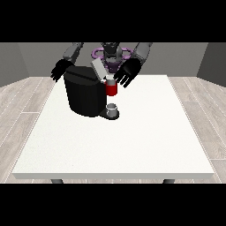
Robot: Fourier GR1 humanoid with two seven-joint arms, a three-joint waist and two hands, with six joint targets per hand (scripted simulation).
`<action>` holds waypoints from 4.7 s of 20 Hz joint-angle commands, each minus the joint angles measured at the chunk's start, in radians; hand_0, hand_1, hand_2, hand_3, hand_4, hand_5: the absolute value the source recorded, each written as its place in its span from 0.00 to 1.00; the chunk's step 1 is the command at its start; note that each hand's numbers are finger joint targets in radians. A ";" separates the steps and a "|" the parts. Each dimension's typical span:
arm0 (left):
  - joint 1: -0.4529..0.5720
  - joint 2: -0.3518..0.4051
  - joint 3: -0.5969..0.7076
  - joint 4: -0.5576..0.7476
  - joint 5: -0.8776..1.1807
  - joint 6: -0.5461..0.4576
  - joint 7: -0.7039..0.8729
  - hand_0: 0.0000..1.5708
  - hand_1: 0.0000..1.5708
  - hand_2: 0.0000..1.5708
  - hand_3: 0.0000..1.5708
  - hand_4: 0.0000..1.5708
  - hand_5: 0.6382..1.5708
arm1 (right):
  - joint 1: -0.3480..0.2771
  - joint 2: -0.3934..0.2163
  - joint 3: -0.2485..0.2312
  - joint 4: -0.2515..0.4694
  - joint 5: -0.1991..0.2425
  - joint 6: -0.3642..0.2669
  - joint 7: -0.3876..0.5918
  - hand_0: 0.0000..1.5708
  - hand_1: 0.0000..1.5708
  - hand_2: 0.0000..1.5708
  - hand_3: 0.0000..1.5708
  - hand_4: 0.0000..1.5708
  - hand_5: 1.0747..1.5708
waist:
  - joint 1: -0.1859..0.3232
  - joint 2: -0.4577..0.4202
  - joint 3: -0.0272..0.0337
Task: Insert the coffee pod into the coffee machine and close the lid
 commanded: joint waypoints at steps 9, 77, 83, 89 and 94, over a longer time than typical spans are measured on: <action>0.007 0.014 -0.032 0.014 -0.048 -0.057 -0.011 0.00 0.00 0.00 0.00 0.00 1.00 | -0.026 -0.014 -0.010 0.000 -0.007 -0.007 0.041 0.00 0.00 0.00 0.00 0.22 1.00 | 0.005 -0.012 -0.0020; 0.876 -0.438 0.084 -0.712 0.658 -0.097 0.106 0.00 0.00 0.00 0.00 0.00 1.00 | -0.167 -0.150 -0.064 0.219 -0.033 0.246 0.003 0.00 0.00 0.00 0.00 0.00 1.00 | 0.425 -0.259 -0.0018; 0.857 -0.326 0.161 -0.718 0.734 -0.134 0.123 0.00 0.00 0.00 0.00 0.00 1.00 | -0.199 -0.171 -0.038 0.236 -0.003 0.283 0.018 0.00 0.00 0.00 0.00 0.00 1.00 | 0.384 -0.227 -0.0019; 0.903 -0.383 0.082 -0.814 0.721 -0.087 0.181 0.00 0.00 0.00 0.00 0.00 1.00 | -0.286 -0.123 -0.038 0.308 0.031 0.213 0.044 0.00 0.00 0.00 0.00 0.00 1.00 | 0.433 -0.249 -0.0018; 0.905 -0.365 0.078 -0.777 0.701 -0.064 0.114 0.00 0.00 0.00 0.00 0.00 1.00 | -0.341 -0.106 -0.017 0.331 0.050 0.222 0.012 0.00 0.00 0.00 0.00 0.00 1.00 | 0.403 -0.197 -0.0020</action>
